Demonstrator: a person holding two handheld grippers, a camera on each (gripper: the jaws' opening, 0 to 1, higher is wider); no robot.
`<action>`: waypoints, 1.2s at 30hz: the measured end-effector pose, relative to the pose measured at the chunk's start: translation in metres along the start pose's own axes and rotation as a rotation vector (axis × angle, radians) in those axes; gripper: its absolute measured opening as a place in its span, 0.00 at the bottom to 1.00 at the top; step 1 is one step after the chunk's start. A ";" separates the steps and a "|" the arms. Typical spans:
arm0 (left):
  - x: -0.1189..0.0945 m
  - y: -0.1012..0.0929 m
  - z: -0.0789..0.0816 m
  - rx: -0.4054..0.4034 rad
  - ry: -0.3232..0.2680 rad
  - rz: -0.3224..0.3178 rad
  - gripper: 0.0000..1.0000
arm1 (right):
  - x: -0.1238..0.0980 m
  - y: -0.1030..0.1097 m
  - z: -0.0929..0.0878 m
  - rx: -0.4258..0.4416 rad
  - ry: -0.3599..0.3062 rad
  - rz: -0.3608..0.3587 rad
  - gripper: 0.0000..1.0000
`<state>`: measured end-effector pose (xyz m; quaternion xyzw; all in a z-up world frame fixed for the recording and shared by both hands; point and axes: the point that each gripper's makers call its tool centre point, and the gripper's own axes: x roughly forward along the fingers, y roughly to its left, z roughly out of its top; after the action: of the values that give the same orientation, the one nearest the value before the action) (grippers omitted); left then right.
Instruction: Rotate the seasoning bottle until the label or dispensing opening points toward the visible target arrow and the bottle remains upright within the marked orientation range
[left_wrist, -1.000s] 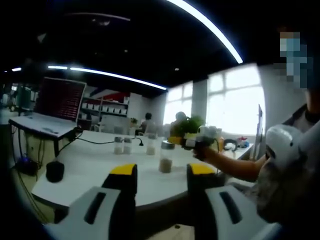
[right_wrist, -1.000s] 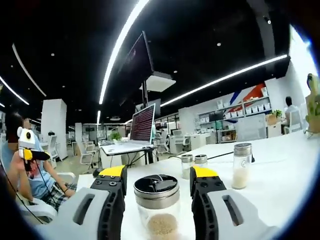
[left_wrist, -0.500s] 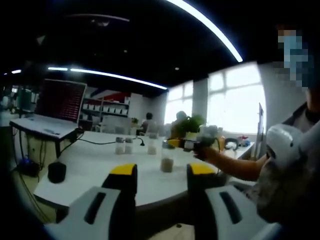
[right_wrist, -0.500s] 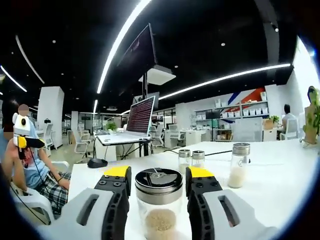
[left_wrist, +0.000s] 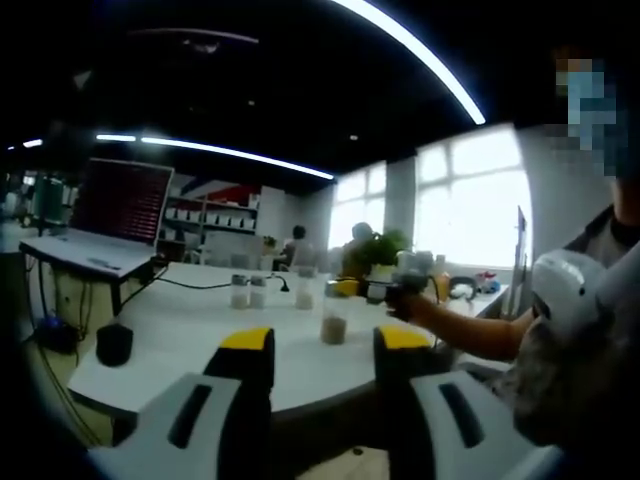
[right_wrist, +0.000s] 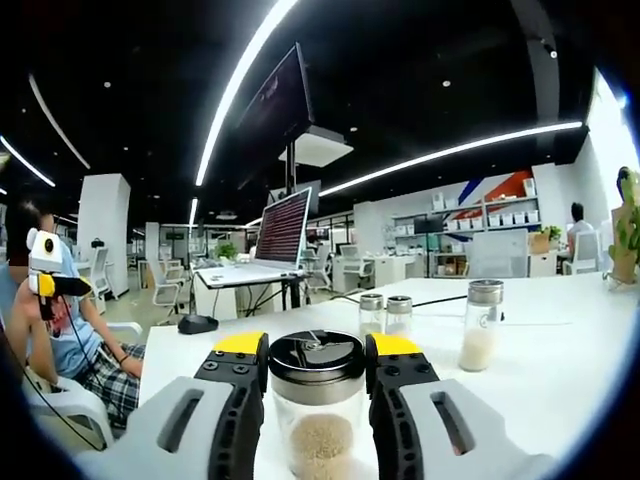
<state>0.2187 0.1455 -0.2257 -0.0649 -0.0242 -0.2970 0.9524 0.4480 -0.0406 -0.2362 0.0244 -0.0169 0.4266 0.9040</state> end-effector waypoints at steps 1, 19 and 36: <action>0.000 0.000 0.000 0.000 0.000 0.000 0.42 | 0.000 0.000 0.000 0.000 0.002 0.001 0.39; 0.005 -0.001 -0.005 -0.016 0.009 -0.008 0.42 | 0.001 0.003 -0.002 0.009 0.022 0.089 0.37; 0.005 -0.006 -0.006 -0.026 0.009 -0.025 0.42 | -0.005 0.011 -0.005 0.033 0.029 0.196 0.37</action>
<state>0.2191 0.1366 -0.2310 -0.0757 -0.0169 -0.3097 0.9477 0.4365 -0.0369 -0.2410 0.0311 0.0010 0.5135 0.8575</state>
